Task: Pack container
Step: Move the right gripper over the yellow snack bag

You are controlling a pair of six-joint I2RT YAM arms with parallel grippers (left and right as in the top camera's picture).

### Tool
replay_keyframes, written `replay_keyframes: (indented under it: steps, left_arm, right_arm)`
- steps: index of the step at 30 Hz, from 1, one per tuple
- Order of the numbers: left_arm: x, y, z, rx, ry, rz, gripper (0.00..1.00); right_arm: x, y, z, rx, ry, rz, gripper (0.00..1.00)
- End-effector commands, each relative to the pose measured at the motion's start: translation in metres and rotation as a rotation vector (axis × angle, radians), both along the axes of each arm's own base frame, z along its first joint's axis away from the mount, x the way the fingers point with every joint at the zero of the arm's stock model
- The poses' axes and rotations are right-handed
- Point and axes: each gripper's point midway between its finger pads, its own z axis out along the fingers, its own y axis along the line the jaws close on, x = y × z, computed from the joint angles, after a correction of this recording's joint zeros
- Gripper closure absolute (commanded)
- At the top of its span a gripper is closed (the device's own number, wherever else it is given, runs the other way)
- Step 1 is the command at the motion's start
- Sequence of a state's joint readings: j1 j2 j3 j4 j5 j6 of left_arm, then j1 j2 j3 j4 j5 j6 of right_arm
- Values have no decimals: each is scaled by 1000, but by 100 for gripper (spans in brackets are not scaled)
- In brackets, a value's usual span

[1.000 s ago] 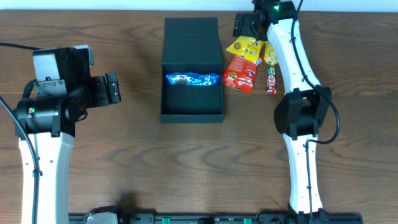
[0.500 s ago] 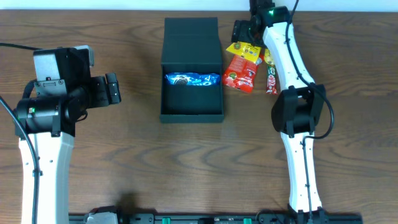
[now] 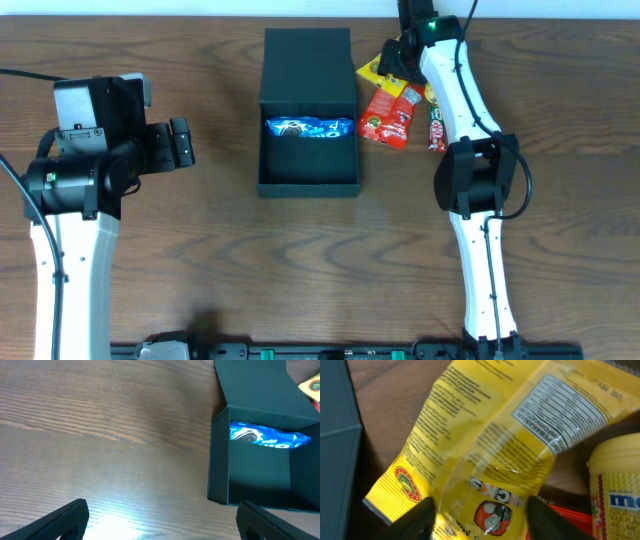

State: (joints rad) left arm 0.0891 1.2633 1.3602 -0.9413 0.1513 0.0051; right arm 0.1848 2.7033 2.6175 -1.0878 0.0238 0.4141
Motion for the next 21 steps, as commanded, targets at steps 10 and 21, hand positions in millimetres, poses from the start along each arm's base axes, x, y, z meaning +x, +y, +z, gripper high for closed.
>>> replay_keyframes:
  steps: [10,21]
  left_arm:
    - [1,0,0,5,3,-16,5]
    - [1,0,0,5,3,-16,5]
  right_arm:
    - [0,4,-10,7,11,0,86]
    - [0,5,-5,8,6,2,99]
